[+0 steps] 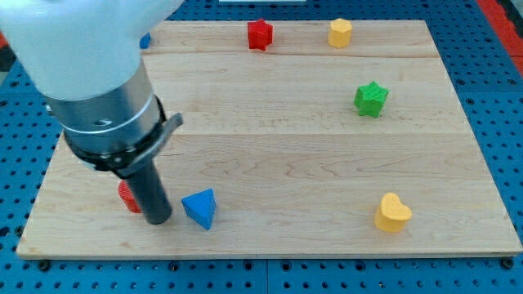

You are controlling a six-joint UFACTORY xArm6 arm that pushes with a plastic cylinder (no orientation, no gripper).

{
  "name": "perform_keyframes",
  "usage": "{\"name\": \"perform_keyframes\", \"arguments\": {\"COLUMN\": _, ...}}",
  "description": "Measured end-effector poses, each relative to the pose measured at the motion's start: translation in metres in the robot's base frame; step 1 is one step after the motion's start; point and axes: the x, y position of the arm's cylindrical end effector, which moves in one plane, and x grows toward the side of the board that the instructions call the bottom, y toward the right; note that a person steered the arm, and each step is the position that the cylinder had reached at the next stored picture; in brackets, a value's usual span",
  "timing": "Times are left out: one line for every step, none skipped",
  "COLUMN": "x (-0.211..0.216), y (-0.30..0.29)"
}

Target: Move the blue triangle to the top left side of the yellow heart

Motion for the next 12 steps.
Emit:
{"name": "perform_keyframes", "arguments": {"x": -0.001, "y": 0.039}}
{"name": "perform_keyframes", "arguments": {"x": -0.007, "y": 0.120}}
{"name": "perform_keyframes", "arguments": {"x": -0.007, "y": 0.166}}
{"name": "perform_keyframes", "arguments": {"x": -0.012, "y": 0.117}}
{"name": "perform_keyframes", "arguments": {"x": -0.025, "y": 0.140}}
{"name": "perform_keyframes", "arguments": {"x": -0.036, "y": 0.206}}
{"name": "perform_keyframes", "arguments": {"x": -0.044, "y": 0.214}}
{"name": "perform_keyframes", "arguments": {"x": -0.057, "y": 0.243}}
{"name": "perform_keyframes", "arguments": {"x": -0.057, "y": 0.245}}
{"name": "perform_keyframes", "arguments": {"x": -0.067, "y": 0.207}}
{"name": "perform_keyframes", "arguments": {"x": -0.099, "y": 0.125}}
{"name": "perform_keyframes", "arguments": {"x": -0.125, "y": 0.089}}
